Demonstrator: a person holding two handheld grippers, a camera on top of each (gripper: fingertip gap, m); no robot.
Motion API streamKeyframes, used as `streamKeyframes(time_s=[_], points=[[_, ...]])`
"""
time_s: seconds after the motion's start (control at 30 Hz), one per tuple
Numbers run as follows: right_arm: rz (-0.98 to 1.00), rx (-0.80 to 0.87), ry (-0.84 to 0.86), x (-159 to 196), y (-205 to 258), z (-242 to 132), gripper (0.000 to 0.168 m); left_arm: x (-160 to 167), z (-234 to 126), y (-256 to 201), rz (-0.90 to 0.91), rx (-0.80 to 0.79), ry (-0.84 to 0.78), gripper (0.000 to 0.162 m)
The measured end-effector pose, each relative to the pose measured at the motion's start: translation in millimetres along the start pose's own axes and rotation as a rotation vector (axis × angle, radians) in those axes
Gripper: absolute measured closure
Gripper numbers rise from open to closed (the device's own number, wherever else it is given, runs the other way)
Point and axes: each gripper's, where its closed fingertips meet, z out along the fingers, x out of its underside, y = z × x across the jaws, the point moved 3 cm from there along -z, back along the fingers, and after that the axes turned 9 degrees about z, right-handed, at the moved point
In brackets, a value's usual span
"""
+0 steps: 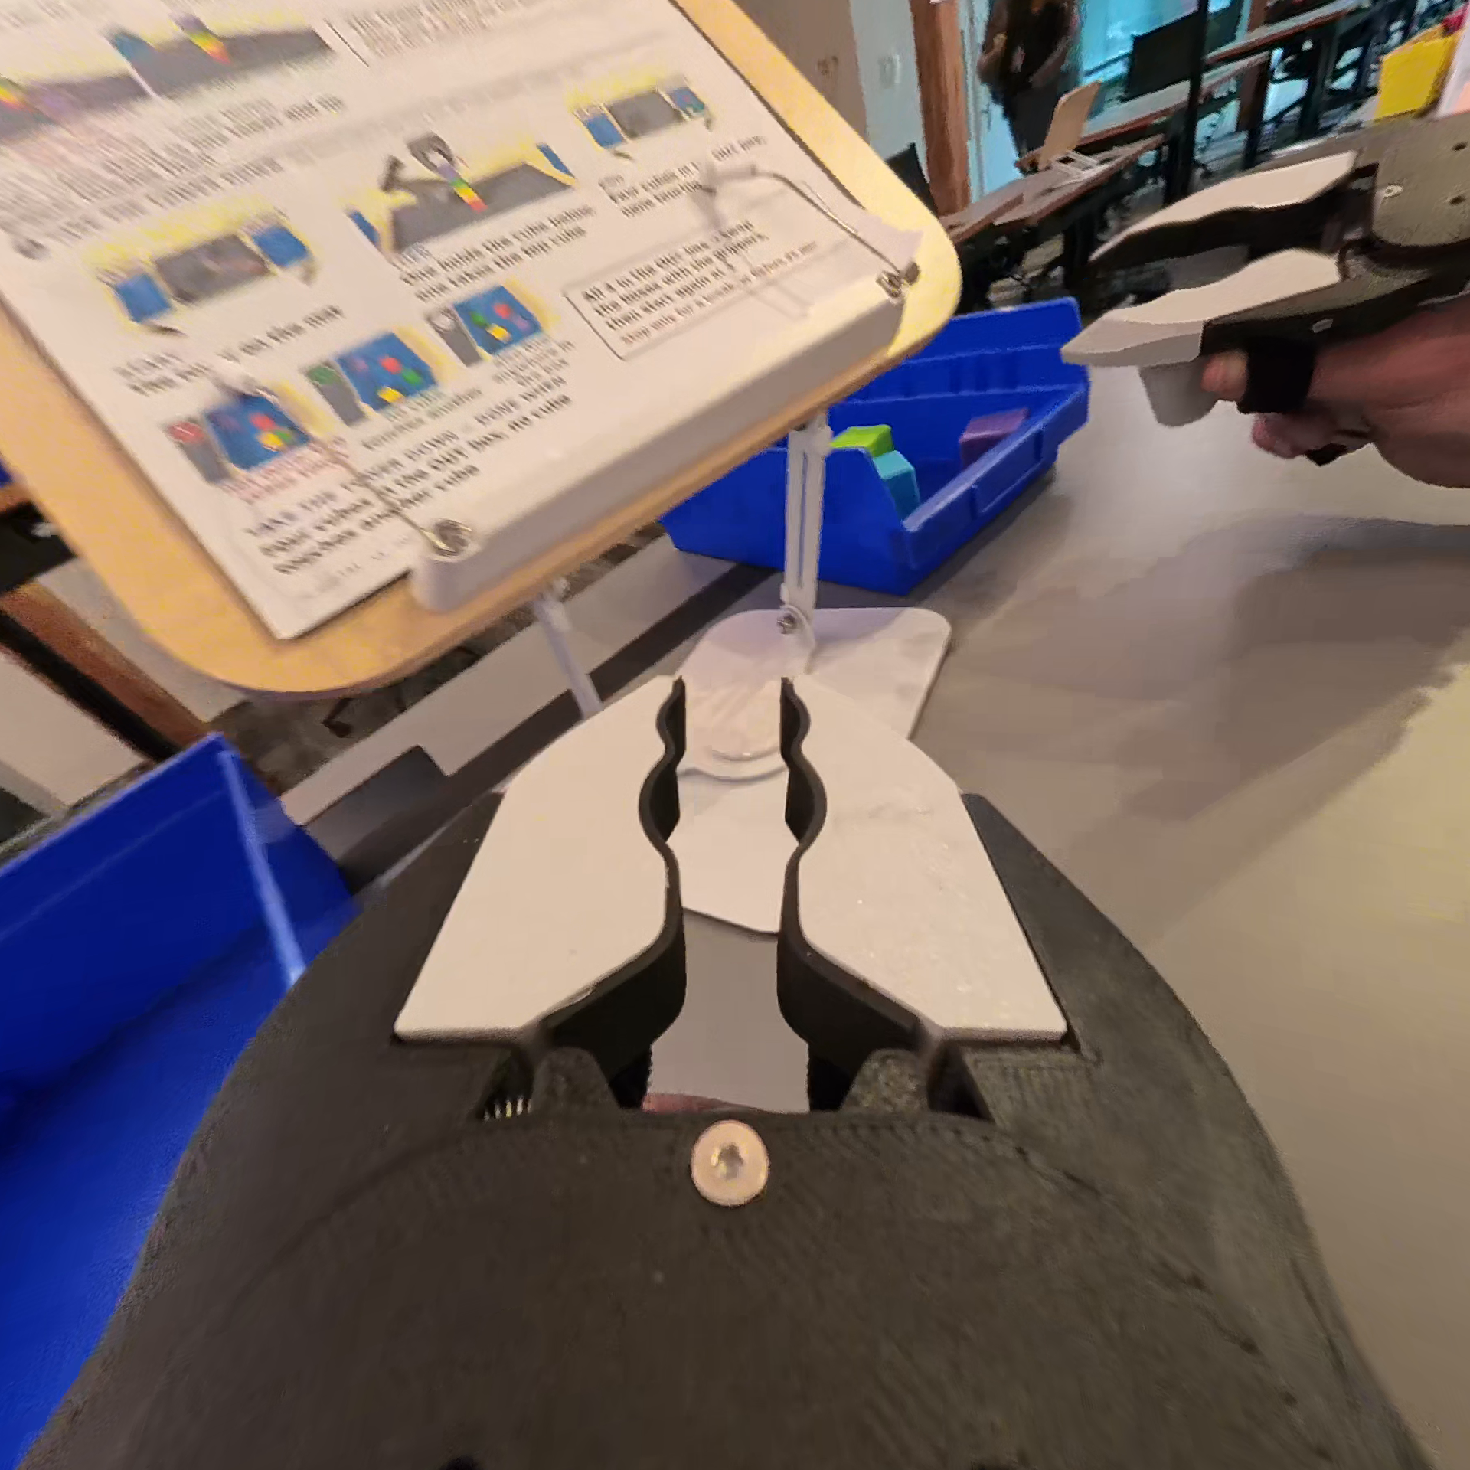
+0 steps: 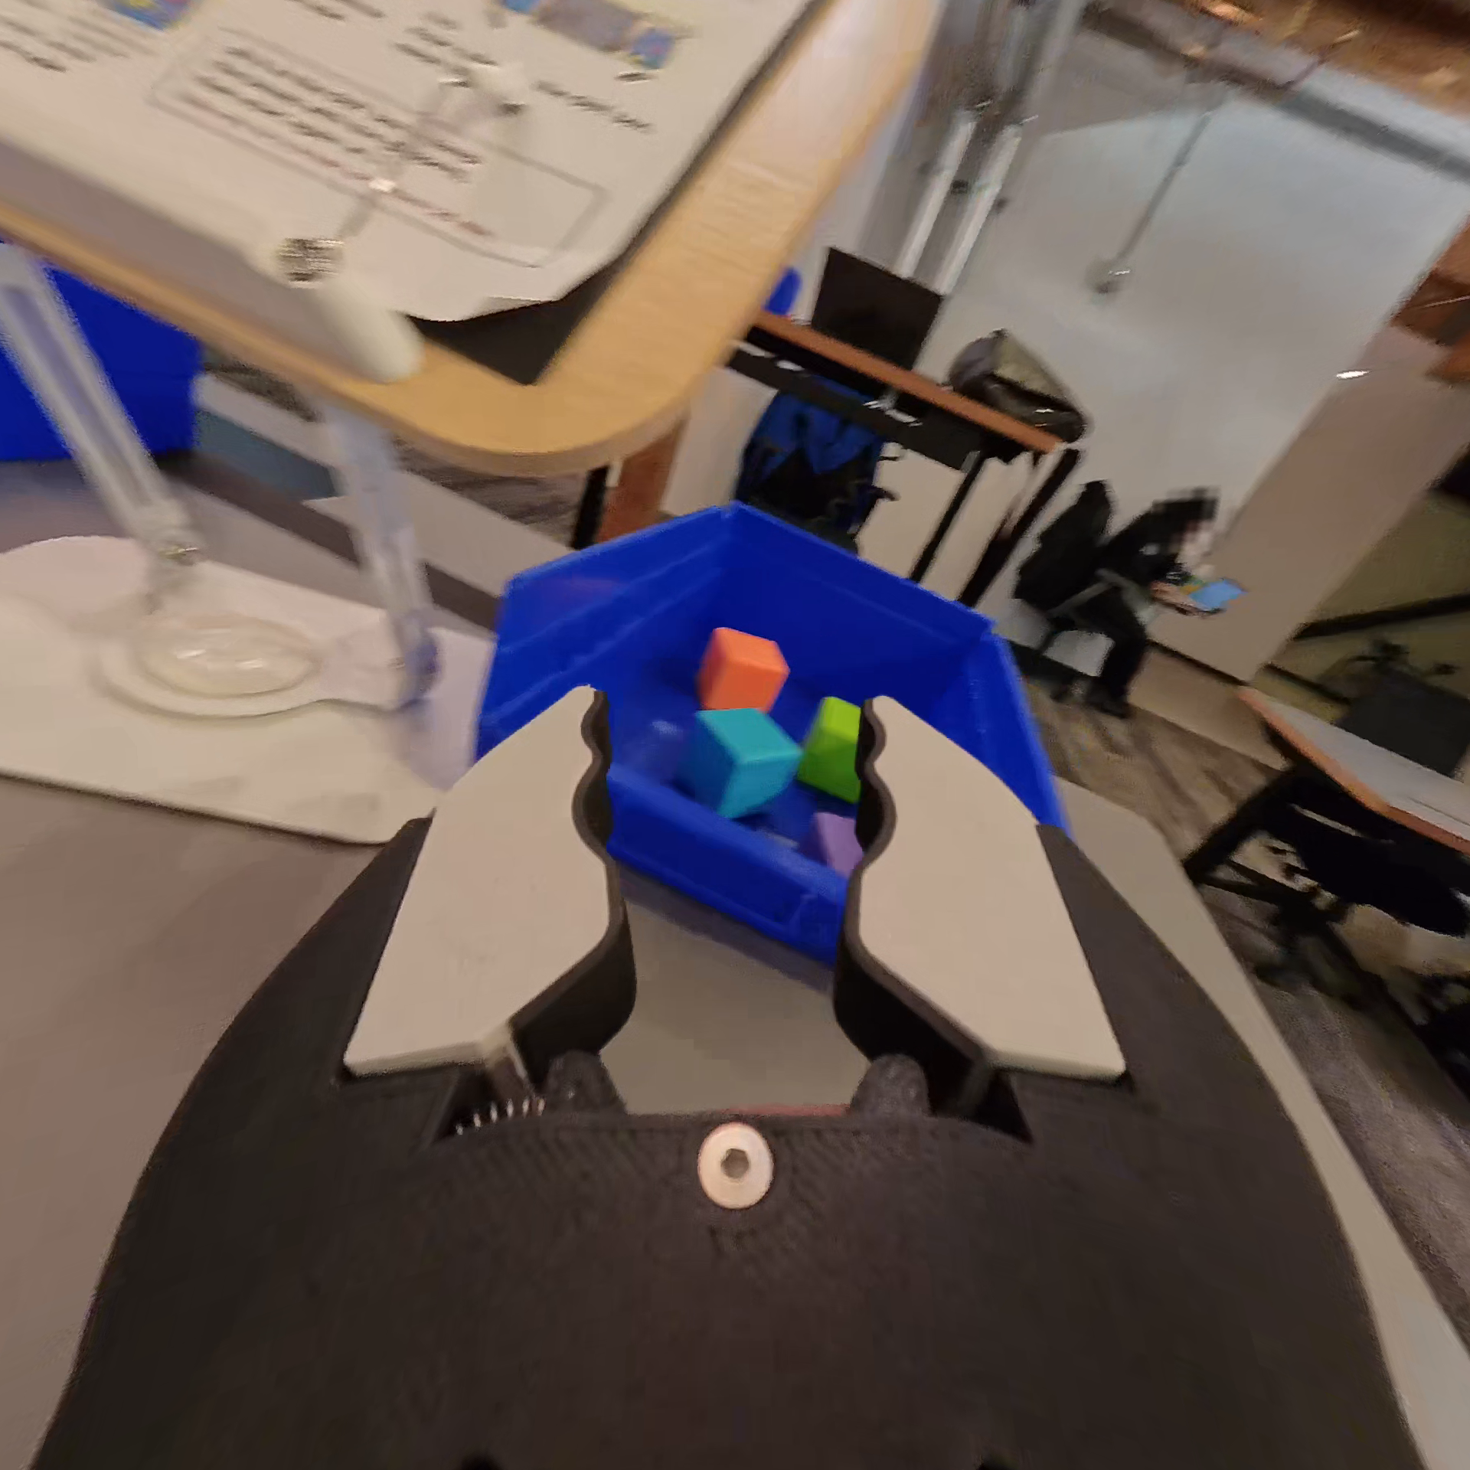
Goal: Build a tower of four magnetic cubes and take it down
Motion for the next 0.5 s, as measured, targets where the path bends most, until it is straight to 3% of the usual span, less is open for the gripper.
streamKeyframes(time_s=[0.1, 0.27, 0.4, 0.5], points=[[-0.016, 0.118, -0.034, 2.1, -34.5, 3.1, 0.102, -9.0, -17.1, 27.9, 0.015, -0.103, -0.025, 0.136], [0.023, 0.230, -0.027, 14.1, -78.5, 10.9, 0.106, -6.6, -59.1, 94.0, -0.035, -0.327, -0.053, 0.137], [0.027, 0.302, -0.025, 21.2, -102.4, 19.5, 0.096, 19.7, -95.2, 149.4, -0.087, -0.506, -0.013, 0.134], [0.017, 0.319, -0.027, 21.7, -107.5, 23.9, 0.096, 39.9, -122.0, 182.9, -0.142, -0.628, 0.005, 0.123]])
